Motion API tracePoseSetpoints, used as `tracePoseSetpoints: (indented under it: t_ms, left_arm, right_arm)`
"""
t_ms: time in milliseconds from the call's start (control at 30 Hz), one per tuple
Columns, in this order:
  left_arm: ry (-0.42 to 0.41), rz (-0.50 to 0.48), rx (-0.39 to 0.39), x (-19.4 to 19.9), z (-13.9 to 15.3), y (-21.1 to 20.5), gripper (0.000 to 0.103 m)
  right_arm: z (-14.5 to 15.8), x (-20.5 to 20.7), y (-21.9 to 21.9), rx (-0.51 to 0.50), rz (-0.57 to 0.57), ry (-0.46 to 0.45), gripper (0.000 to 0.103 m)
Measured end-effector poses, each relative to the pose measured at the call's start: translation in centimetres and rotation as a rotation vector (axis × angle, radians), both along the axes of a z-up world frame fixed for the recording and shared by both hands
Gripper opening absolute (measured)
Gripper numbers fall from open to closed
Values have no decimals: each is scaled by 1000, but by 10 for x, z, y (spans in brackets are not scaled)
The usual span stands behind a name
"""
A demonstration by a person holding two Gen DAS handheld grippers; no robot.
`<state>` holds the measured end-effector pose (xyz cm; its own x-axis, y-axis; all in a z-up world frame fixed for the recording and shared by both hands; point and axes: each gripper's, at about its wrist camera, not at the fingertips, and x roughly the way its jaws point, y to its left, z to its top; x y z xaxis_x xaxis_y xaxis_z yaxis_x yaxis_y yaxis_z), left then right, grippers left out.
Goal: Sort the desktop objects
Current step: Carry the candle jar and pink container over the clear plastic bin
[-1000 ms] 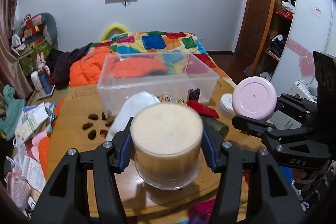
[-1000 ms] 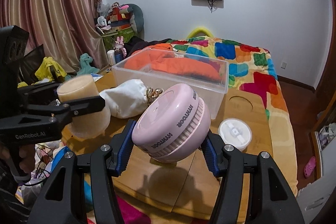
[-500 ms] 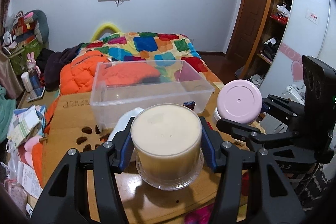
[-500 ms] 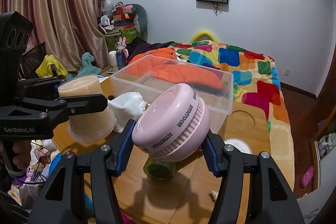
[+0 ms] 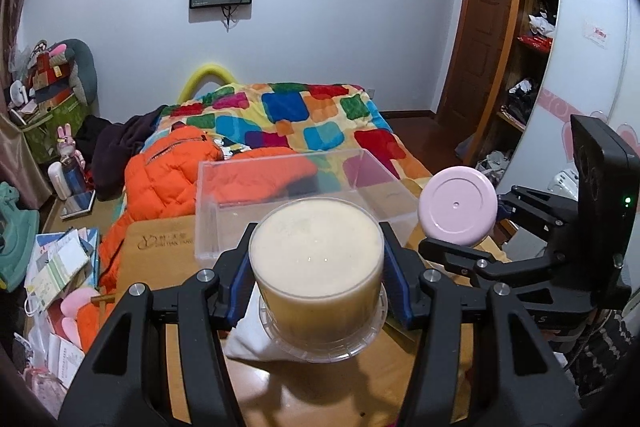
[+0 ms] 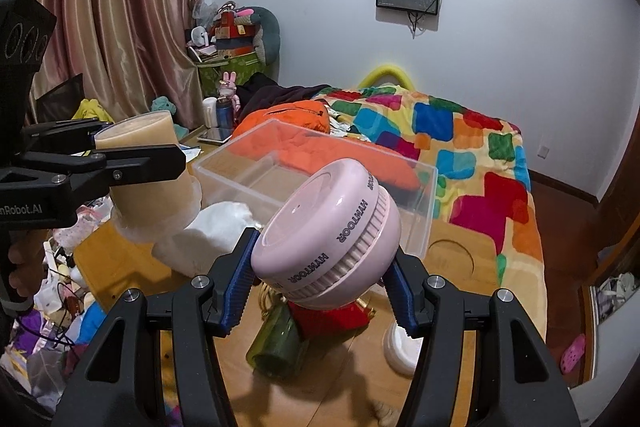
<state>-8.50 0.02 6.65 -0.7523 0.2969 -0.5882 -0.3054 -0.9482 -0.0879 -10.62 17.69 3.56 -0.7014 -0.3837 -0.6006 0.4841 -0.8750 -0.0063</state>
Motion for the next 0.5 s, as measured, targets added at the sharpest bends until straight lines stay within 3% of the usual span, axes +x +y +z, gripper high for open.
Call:
tracePoseSetpoints:
  t_ms: [500]
  left_arm:
    - [-17,-14,-17,-53,0,-2,56]
  right_arm:
    - [5,-55,-6,24,10,-17,55]
